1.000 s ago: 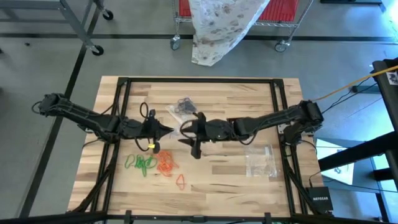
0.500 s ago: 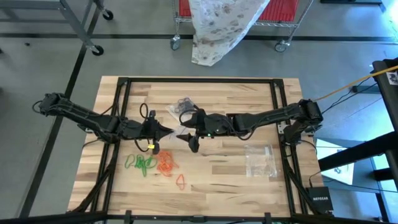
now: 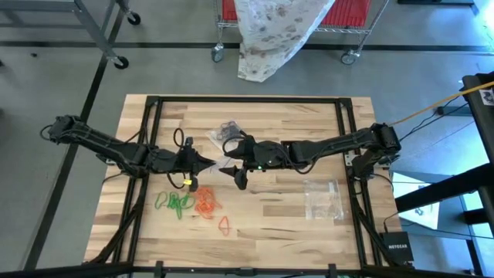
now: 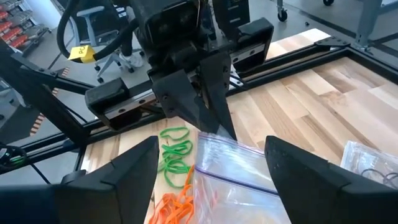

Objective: Sort rubber bands
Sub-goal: Open the transparent zip bag

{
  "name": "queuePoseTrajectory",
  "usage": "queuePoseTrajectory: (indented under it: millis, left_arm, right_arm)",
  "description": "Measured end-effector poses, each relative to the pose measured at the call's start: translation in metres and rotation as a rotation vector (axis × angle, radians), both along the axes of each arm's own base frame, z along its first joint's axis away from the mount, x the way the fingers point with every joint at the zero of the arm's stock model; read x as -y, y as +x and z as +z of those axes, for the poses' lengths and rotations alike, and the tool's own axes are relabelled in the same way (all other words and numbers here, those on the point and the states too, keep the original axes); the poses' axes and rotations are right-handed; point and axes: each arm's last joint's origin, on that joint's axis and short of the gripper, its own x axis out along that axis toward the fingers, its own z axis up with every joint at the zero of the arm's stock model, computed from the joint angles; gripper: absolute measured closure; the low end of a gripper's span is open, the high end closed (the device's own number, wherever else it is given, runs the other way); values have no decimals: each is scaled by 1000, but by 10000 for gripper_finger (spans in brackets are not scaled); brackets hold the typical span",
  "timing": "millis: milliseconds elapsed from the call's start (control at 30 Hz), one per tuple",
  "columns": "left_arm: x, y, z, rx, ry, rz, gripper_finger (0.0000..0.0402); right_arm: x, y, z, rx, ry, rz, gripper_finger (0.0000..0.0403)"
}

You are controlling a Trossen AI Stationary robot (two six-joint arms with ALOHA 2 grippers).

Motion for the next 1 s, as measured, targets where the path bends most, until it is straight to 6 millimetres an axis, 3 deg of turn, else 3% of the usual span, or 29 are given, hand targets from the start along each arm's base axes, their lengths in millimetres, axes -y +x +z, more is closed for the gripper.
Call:
queuePoseTrajectory:
  millis: [1000]
  left_arm:
    - [-1, 0, 0, -4, 21, -3, 401]
  right_arm:
    - [0, 0, 0, 0, 0, 0, 118]
